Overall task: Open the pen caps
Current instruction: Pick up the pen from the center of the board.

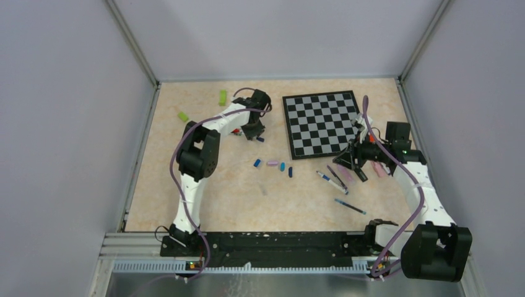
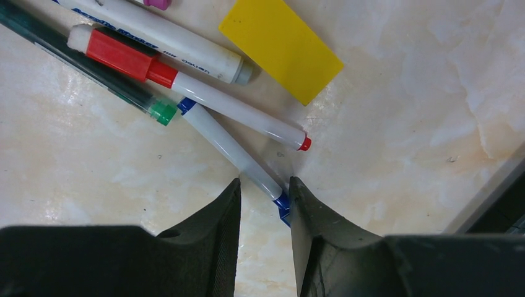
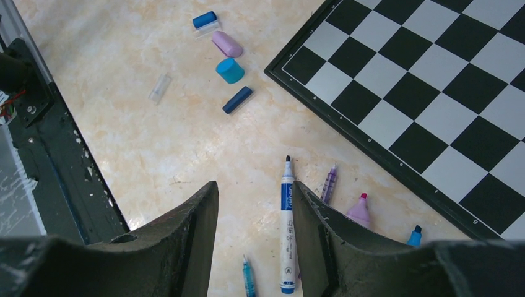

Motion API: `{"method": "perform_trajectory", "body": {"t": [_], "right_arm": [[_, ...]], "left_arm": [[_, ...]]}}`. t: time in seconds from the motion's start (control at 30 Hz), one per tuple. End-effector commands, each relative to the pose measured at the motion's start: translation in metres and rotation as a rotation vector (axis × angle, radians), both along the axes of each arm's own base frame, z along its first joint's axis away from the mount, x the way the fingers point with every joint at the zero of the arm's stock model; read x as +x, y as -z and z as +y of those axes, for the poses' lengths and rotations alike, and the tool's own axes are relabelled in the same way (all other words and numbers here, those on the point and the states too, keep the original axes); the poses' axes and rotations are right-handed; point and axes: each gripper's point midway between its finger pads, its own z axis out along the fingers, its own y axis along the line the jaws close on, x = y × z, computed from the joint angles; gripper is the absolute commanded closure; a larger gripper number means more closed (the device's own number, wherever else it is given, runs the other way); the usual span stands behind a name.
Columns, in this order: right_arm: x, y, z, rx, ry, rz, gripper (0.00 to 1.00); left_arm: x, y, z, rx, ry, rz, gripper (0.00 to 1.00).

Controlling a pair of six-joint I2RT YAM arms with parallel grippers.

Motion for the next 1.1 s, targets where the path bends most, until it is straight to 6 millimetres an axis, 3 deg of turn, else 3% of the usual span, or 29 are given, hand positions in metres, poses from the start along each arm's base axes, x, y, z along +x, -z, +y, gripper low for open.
{"method": "perform_trajectory", "body": {"t": [0.0,0.2,0.4,0.67,0.93,1.07], "right_arm": [[0.005,-0.003,-0.001,-0.007,-0.008,-0.039,0.54],[0.005,-0.003,-0.001,-0.013,-0.006,-0.041,0.54],[0.005,-0.002,-0.002,-0.017,-0.004,-0.041,0.54],[0.005,-0.001,-0.003,-0.023,-0.002,-0.042,0.54],[0.003,0.001,-0.002,-0.021,-0.015,-0.035,0.54],[-0.003,-0.001,0.001,-0.001,-0.053,-0.044,0.54]], "left_arm": [[0.004,-0.005,0.002,0.008,-0.002,-0.002,0.63],[-0.003,-0.001,0.001,-0.008,-0.002,0.021,0.75],[-0.015,-0.005,0.005,-0.020,-0.004,0.022,0.80],[-0.025,-0.026,0.010,-0.045,0.022,-0.034,0.84],[-0.026,-0.064,0.015,-0.049,0.114,-0.147,0.92],[-0.044,-0.072,0.022,-0.045,0.203,-0.187,0.97]]}}
